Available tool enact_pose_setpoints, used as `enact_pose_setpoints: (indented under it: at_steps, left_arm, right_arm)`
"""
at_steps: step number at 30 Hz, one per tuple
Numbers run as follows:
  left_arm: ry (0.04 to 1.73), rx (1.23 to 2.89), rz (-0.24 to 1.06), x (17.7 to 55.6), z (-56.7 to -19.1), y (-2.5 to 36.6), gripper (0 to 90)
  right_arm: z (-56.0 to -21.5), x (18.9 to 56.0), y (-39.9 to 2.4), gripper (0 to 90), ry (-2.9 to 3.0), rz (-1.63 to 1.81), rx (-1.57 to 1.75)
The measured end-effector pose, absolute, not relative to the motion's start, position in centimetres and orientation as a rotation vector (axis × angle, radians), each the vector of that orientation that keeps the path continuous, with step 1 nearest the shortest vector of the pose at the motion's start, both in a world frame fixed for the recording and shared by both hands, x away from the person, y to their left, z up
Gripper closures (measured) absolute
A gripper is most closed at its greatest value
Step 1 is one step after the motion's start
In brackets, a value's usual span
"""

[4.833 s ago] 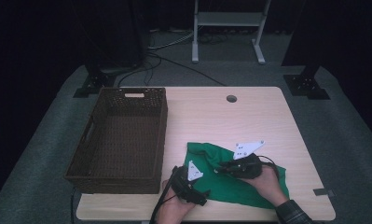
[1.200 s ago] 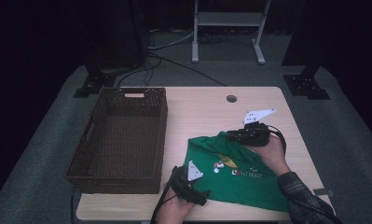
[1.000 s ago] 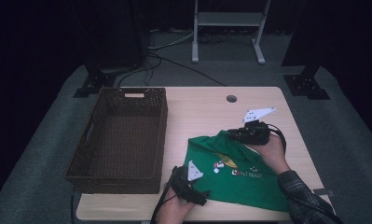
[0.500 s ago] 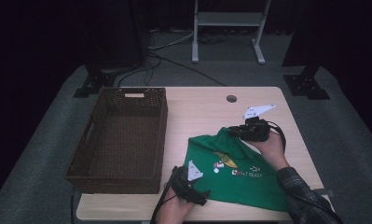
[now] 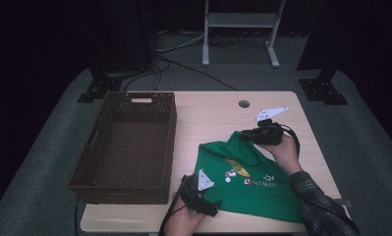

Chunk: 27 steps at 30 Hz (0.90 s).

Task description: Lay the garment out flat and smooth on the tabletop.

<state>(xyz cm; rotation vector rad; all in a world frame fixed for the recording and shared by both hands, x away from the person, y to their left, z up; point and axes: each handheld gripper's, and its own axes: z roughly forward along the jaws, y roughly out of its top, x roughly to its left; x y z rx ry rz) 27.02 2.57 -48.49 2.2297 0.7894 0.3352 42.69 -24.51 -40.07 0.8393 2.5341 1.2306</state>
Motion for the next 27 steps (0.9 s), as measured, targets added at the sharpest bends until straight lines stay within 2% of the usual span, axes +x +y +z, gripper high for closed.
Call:
enact_pose_setpoints:
  at_steps: [27]
  left_arm:
    - [0.789,2.228,0.336,27.0,-48.5,2.6,0.0]
  right_arm:
    - [-42.1,45.5,-25.0,81.1,2.52,1.182,0.954]
